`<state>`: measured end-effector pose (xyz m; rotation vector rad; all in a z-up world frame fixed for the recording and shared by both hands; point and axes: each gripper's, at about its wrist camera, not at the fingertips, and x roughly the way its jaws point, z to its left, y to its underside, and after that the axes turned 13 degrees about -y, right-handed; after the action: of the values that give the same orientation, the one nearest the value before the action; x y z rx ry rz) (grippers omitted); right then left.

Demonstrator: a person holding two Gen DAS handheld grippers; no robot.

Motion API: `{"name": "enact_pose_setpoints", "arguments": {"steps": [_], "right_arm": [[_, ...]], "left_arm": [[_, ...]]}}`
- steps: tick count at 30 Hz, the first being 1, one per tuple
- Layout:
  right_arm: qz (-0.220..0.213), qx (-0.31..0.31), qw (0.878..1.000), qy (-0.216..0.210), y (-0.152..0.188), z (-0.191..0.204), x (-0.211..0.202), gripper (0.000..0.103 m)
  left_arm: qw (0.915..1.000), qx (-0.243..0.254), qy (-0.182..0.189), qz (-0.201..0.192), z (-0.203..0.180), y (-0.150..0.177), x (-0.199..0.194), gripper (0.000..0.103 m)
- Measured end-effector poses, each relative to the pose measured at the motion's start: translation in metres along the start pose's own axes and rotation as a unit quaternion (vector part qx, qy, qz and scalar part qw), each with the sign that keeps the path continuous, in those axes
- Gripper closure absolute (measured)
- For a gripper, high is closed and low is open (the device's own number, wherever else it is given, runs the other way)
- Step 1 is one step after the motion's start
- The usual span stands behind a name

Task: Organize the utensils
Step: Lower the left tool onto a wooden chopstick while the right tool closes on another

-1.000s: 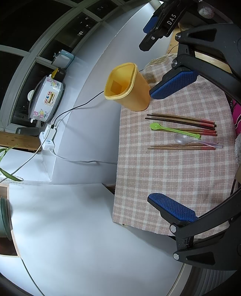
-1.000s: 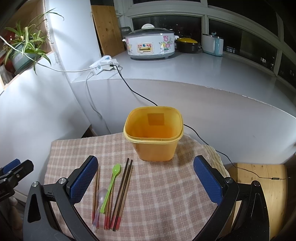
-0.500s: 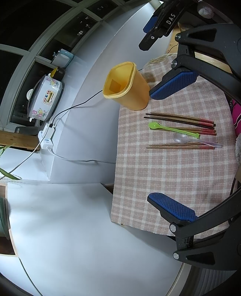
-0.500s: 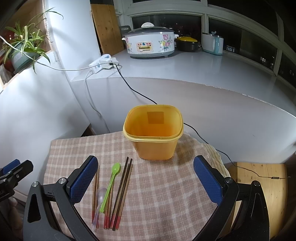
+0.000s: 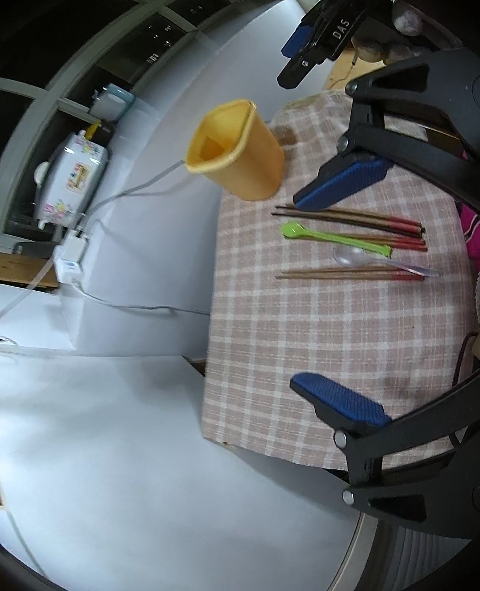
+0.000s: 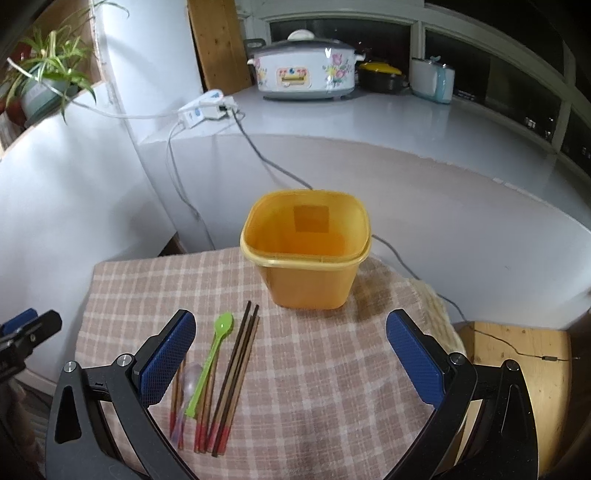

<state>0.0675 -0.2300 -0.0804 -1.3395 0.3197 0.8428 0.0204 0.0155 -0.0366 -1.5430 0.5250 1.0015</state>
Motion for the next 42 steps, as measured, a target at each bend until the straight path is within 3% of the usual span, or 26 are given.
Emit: {"name": "enact_pose_setpoints", "arguments": {"steps": [3, 8, 15, 17, 29, 42], "right_arm": [[0.023, 0.004, 1.0, -0.015, 0.01, -0.007, 0.014, 0.001], [0.084, 0.034, 0.995, -0.048, 0.027, -0.021, 0.045, 0.027], [0.149, 0.063, 0.982, -0.096, 0.047, -0.025, 0.086, 0.033], [0.163, 0.071, 0.979, -0.103, 0.05, -0.025, 0.096, 0.039], [0.229, 0.126, 0.957, -0.123, 0.069, -0.033, 0.15, 0.071], [0.249, 0.143, 0.949, -0.131, 0.07, -0.027, 0.175, 0.079]], "left_arm": [[0.9997, 0.002, 0.006, 0.024, 0.003, 0.005, 0.02, 0.026], [0.9964, 0.002, 0.03, 0.08, 0.005, 0.019, 0.058, 0.046], [0.9894, 0.022, 0.044, 0.137, -0.009, 0.038, 0.099, 0.061], [0.9869, 0.023, 0.05, 0.152, -0.012, 0.041, 0.111, 0.065], [0.9785, 0.029, 0.062, 0.195, -0.026, 0.049, 0.156, 0.076], [0.9737, 0.03, 0.071, 0.214, -0.043, 0.055, 0.185, 0.081]]}}
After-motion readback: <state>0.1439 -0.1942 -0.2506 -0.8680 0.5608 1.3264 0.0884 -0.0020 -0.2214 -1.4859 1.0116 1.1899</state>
